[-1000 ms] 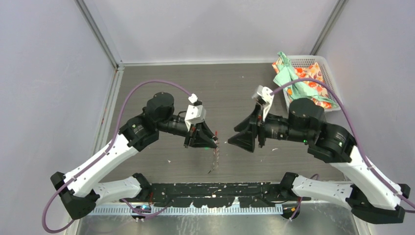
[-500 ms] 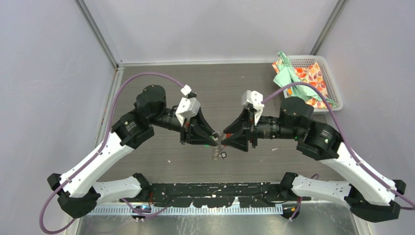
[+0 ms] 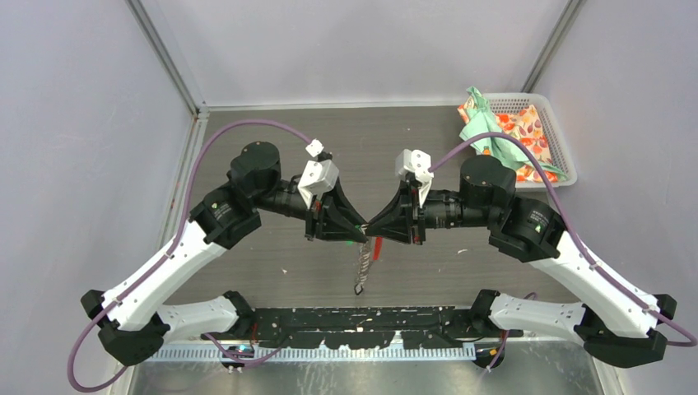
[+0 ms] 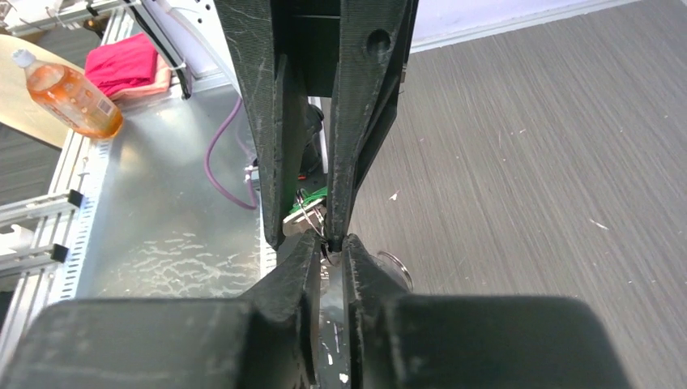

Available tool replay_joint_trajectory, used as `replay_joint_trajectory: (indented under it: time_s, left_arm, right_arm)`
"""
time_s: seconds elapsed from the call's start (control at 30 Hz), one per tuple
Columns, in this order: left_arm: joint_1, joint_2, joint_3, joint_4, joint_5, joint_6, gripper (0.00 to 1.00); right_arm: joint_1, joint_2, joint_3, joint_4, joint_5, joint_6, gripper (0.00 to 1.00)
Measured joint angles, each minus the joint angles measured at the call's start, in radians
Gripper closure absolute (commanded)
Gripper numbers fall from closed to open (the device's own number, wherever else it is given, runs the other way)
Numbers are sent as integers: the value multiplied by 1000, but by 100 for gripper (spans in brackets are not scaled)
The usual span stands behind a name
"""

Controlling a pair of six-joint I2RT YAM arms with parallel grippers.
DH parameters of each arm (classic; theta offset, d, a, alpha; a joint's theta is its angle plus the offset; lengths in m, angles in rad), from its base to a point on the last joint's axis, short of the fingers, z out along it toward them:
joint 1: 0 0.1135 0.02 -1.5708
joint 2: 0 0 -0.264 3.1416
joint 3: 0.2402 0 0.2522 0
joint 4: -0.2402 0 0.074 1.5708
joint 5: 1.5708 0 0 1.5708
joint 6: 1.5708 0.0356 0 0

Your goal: Put the keys on the keyring

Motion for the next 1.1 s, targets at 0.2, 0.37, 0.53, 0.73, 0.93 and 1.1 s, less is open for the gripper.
replay_joint_trajectory:
  time_s: [0.2,0.37,0.53,0.73,0.93,1.1]
  left_arm:
    - [0,0,0,1,-20,-24,100]
    - [1,0,0,10,-64,-45,100]
    - [1,0,0,27,-80,-57,100]
    - [0,0,0,37,-83,-68,100]
    - [0,0,0,43,-86,-68,100]
    - [2,0,0,44,-90,-68,100]
  right_arm:
    - [0,-1,0,-4,14,-10,81]
    - [-2,-3,-1,-2,26,0,73]
    - [-2,-23,-23,31,39,18,66]
    - [-3,-55,-58,57,50,29,62]
    - [-3,-79,-85,82,55,51,69]
    - [-3,-85,-101,103,55,62,74]
